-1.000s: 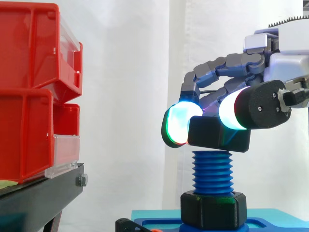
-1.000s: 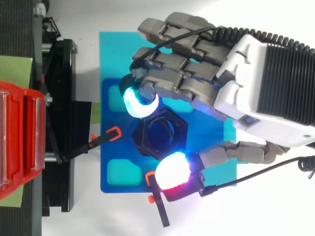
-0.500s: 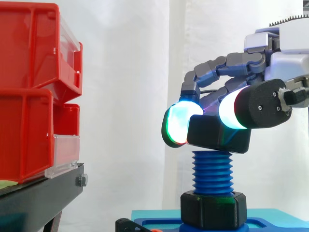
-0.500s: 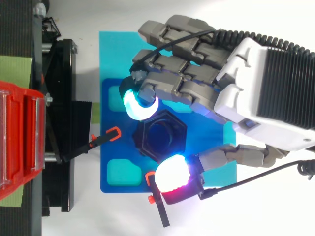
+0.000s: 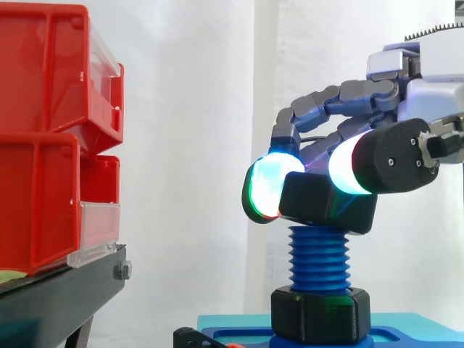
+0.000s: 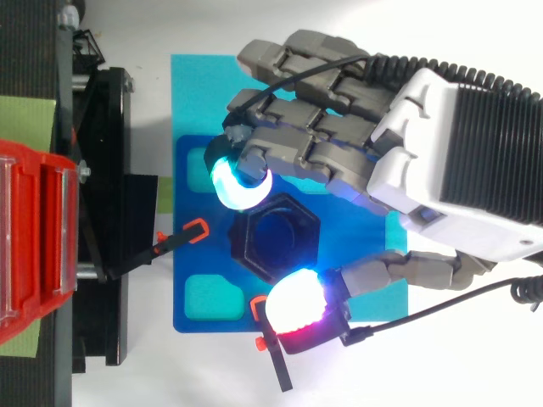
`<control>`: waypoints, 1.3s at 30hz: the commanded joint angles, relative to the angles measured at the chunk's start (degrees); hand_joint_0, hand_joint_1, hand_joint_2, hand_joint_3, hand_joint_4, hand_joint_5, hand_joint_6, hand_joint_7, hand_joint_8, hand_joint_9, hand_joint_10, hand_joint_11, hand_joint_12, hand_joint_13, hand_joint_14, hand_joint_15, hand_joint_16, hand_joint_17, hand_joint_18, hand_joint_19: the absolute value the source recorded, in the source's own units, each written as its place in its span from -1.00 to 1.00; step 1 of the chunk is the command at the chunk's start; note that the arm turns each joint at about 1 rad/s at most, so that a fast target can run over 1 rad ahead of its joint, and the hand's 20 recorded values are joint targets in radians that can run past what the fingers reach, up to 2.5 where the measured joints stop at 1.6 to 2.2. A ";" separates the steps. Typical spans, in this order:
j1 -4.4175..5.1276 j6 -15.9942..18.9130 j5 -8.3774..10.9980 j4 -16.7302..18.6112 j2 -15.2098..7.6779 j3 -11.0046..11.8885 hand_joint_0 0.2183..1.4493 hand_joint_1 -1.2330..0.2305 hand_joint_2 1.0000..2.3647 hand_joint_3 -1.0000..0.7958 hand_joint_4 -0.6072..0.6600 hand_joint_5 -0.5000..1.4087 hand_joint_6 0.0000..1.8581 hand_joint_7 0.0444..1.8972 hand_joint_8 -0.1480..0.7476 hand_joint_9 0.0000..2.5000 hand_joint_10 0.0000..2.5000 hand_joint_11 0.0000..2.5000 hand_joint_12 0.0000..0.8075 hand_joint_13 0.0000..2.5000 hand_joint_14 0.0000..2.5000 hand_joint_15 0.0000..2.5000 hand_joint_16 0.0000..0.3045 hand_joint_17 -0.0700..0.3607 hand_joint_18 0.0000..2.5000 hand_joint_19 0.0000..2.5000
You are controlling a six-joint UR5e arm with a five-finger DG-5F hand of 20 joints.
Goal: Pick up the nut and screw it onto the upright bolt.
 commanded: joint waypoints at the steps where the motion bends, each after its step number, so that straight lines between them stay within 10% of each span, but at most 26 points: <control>1: 0.04 0.27 -0.08 0.42 -0.98 0.00 -0.42 -0.24 -1.00 -0.44 0.25 -0.60 -0.46 0.20 -0.11 -0.54 -1.00 -0.89 -0.16 -0.77 -1.00 -1.00 -0.67 -0.15 -0.79 -0.91; 39: -0.04 1.58 -0.17 1.03 -2.21 0.00 -0.42 -0.24 -1.00 -0.44 0.24 -0.60 -0.46 0.20 -0.11 -0.54 -1.00 -0.88 -0.16 -0.77 -1.00 -1.00 -0.67 -0.15 -0.79 -0.91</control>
